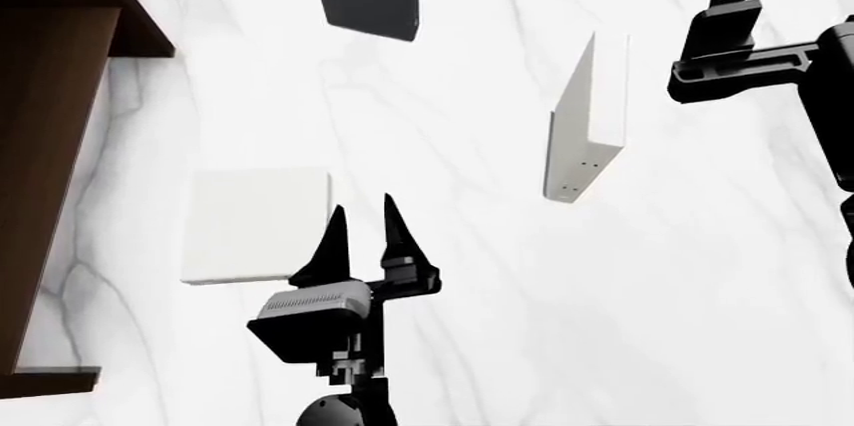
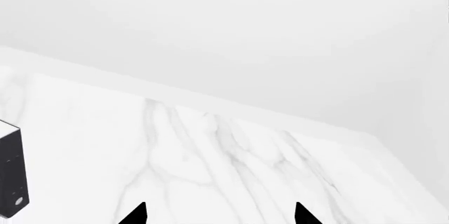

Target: Pick up the book on the right and place it under the cabinet shelf.

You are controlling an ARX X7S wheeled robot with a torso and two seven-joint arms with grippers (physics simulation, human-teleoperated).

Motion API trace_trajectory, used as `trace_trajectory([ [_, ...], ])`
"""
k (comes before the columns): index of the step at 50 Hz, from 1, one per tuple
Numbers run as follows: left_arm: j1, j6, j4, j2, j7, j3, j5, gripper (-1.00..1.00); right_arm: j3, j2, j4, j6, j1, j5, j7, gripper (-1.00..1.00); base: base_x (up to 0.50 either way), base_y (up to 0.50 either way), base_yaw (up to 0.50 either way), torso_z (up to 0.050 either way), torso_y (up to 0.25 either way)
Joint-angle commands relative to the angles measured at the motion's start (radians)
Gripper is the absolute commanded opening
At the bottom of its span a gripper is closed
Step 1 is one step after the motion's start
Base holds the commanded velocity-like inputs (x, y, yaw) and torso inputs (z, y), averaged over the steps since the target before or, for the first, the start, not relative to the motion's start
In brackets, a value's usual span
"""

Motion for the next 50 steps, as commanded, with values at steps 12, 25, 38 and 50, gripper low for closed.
trace_trajectory([
  [12, 0.037, 0.029, -0.356, -0.106, -0.085, -0.235, -0.563, 1.00, 0.001, 0.004, -0.005, -0.002, -0.004, 0.000, 0.003, 1.00, 0.00, 0.00, 0.00, -0.002, -0.006],
  [25, 0.034, 0.014, -0.358, -0.119, -0.089, -0.266, -0.608, 1.00, -0.005, -0.003, -0.004, 0.011, 0.013, -0.004, 0.007, 1.00, 0.00, 0.00, 0.00, -0.002, -0.005],
  [38, 0.043, 0.006, -0.320, -0.144, -0.122, -0.281, -0.617, 1.00, -0.004, -0.002, -0.008, 0.009, 0.009, -0.005, 0.010, 1.00, 0.00, 0.00, 0.00, -0.002, -0.006],
  [50, 0.045, 0.020, -0.326, -0.158, -0.118, -0.305, -0.630, 1.00, -0.001, 0.000, -0.016, 0.014, 0.014, 0.006, 0.017, 1.00, 0.00, 0.00, 0.00, -0.002, -0.006],
])
